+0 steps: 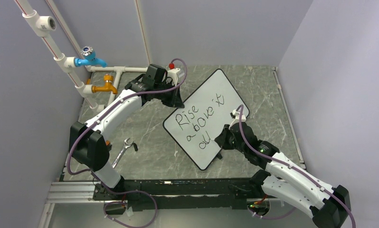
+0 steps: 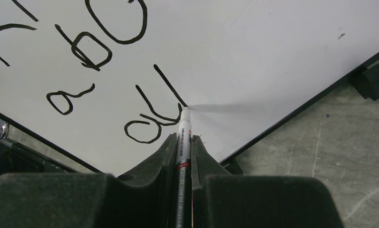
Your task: Write a sentence on the whiteboard
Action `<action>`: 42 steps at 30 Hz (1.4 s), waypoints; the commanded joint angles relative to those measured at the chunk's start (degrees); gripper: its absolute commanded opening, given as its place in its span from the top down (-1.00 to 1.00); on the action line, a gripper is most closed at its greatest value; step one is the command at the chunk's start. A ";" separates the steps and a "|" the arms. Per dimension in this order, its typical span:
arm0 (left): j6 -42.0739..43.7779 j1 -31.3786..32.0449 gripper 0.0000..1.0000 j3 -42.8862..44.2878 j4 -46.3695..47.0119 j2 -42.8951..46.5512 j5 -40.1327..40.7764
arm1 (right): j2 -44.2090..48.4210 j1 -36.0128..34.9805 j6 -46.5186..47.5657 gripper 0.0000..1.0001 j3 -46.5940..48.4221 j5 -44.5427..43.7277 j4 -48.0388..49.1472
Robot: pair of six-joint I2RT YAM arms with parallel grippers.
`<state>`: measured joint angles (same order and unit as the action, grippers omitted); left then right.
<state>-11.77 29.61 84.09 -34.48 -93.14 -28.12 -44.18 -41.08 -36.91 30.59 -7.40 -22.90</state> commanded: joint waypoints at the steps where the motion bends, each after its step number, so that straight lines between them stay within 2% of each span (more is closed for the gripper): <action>1: 1.93 0.99 1.00 -0.07 2.40 2.83 1.13 | 0.65 -0.05 -1.10 1.00 -1.13 0.02 -2.62; 16: 1.97 1.15 1.00 -0.24 2.44 3.18 1.22 | 0.60 -0.11 -1.25 1.00 0.13 -2.27 -4.53; 26: 2.01 1.18 1.00 -0.25 2.32 3.22 1.31 | -2.84 -0.03 0.91 1.00 3.10 -4.42 -2.15; 36: 2.24 1.26 1.00 -0.13 2.12 3.32 1.66 | -7.86 -0.05 5.17 1.00 12.88 -6.75 -2.37; 42: 2.27 1.23 1.00 -0.16 2.06 3.57 1.66 | -5.09 0.00 6.97 1.00 20.75 -6.18 -6.01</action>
<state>-11.79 30.15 83.79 -34.09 -92.20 -27.57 -52.21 -41.08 -32.12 45.10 -12.45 -27.77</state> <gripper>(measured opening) 0.025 0.138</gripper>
